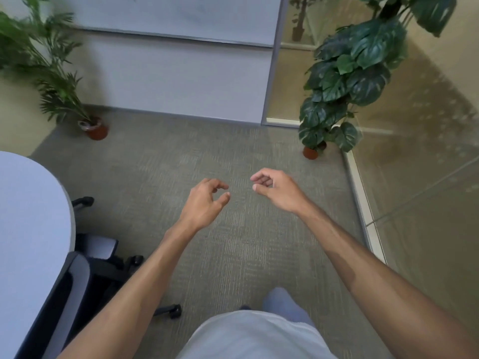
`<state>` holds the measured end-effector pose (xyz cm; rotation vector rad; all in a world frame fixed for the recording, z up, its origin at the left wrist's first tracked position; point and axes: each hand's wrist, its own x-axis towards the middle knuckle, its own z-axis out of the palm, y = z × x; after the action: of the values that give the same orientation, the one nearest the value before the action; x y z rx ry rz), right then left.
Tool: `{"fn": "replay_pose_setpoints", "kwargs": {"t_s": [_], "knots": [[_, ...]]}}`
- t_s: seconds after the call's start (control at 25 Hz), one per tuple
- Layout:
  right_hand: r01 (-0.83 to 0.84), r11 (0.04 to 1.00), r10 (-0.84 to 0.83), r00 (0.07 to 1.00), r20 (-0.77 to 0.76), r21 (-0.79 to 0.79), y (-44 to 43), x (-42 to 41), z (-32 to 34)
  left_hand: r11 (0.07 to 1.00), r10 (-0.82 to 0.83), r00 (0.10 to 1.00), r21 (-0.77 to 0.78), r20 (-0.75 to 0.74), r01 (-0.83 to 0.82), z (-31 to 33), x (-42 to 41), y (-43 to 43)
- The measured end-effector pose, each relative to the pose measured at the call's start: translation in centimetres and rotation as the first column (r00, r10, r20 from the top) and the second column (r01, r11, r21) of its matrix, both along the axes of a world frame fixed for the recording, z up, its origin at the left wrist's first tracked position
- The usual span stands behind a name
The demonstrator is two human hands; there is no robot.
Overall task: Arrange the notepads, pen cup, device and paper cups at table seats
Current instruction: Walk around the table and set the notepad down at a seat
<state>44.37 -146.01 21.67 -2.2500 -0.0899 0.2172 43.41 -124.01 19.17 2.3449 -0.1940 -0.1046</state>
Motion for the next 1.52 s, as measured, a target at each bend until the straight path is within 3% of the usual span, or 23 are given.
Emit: {"fn": "replay_pose_setpoints", "kwargs": {"t_s": [0.44, 0.72, 1.2, 1.52], "knots": [[-0.25, 0.967, 0.248, 0.968, 0.045, 0.046, 0.1, 27.7, -1.7, 0.966, 0.258, 0.966, 0.013, 0.027, -0.259, -0.3, 21.3, -0.7], [-0.486, 0.873, 0.483, 0.871, 0.086, 0.026, 5.4, 43.1, -0.9, 0.879, 0.473, 0.879, 0.032, 0.048, -0.475, 1.3, 32.0, 1.8], [-0.732, 0.681, 0.729, 0.678, 0.09, -0.003, 29.2, 62.1, -2.5, 0.683, 0.73, 0.684, 0.015, 0.022, -0.73, 0.4, 45.4, 21.3], [-0.826, 0.562, 0.824, 0.557, 0.101, -0.031, 47.1, 68.2, -0.1, 0.537, 0.843, 0.537, 0.006, 0.029, -0.843, 2.2, 49.2, 35.8]]}}
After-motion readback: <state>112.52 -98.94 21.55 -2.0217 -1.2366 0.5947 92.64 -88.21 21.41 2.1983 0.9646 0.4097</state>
